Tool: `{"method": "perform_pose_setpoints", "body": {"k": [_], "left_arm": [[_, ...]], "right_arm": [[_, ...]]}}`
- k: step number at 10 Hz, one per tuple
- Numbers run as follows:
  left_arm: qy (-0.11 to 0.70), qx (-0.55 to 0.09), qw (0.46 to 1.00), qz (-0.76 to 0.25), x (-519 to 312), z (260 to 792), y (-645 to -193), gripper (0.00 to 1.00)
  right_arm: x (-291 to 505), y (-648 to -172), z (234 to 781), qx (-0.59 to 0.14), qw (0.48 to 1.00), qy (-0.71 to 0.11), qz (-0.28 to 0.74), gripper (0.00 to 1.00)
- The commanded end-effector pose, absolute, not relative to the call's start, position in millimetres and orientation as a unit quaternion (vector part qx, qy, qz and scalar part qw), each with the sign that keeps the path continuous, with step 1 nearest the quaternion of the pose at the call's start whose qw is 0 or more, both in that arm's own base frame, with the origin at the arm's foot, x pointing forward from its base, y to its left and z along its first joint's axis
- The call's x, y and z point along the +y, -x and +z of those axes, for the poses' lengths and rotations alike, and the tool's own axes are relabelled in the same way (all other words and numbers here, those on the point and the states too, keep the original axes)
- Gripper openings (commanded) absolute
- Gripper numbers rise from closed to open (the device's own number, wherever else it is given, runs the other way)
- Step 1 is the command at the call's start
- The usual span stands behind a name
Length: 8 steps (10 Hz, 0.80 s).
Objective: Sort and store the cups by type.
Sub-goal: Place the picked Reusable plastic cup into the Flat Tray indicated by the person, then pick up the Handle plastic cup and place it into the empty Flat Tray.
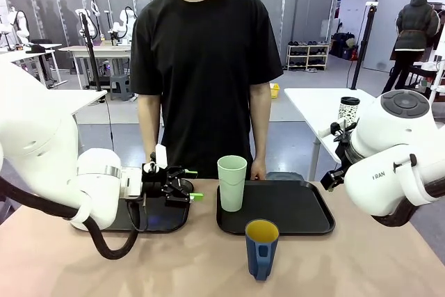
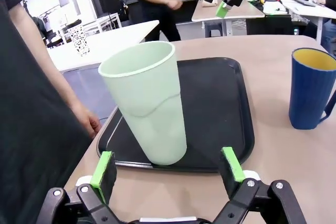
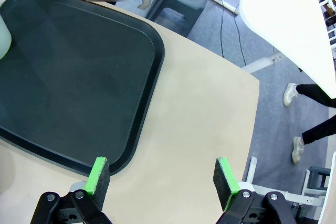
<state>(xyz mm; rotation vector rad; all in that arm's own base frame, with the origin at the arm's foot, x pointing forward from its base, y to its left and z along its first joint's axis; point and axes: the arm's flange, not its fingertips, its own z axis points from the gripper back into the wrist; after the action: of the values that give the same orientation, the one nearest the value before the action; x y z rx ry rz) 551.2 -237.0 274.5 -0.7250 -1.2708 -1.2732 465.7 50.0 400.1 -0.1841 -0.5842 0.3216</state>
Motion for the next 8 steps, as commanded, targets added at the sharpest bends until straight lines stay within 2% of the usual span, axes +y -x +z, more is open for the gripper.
{"method": "perform_pose_setpoints", "body": {"k": [1, 3, 4, 8], "left_arm": [[0.305, -0.559, 0.548, -0.542, -229.3, 257.7, -516.0, 1.0], [0.331, -0.56, 0.543, -0.531, -226.1, 254.1, -516.5, 1.0], [0.313, -0.539, 0.563, -0.542, -234.0, 273.7, -542.3, 1.0], [0.313, -0.539, 0.563, -0.542, -234.0, 273.7, -542.3, 1.0]], "right_arm": [[50.2, -466.6, 399.9, -0.287, 0.941, 0.089, 0.158, 1.0], [50.2, -466.6, 399.9, -0.287, 0.941, 0.089, 0.158, 1.0], [50.2, -466.6, 399.9, -0.287, 0.941, 0.089, 0.158, 1.0], [50.2, -466.6, 399.9, -0.287, 0.941, 0.089, 0.158, 1.0]]}}
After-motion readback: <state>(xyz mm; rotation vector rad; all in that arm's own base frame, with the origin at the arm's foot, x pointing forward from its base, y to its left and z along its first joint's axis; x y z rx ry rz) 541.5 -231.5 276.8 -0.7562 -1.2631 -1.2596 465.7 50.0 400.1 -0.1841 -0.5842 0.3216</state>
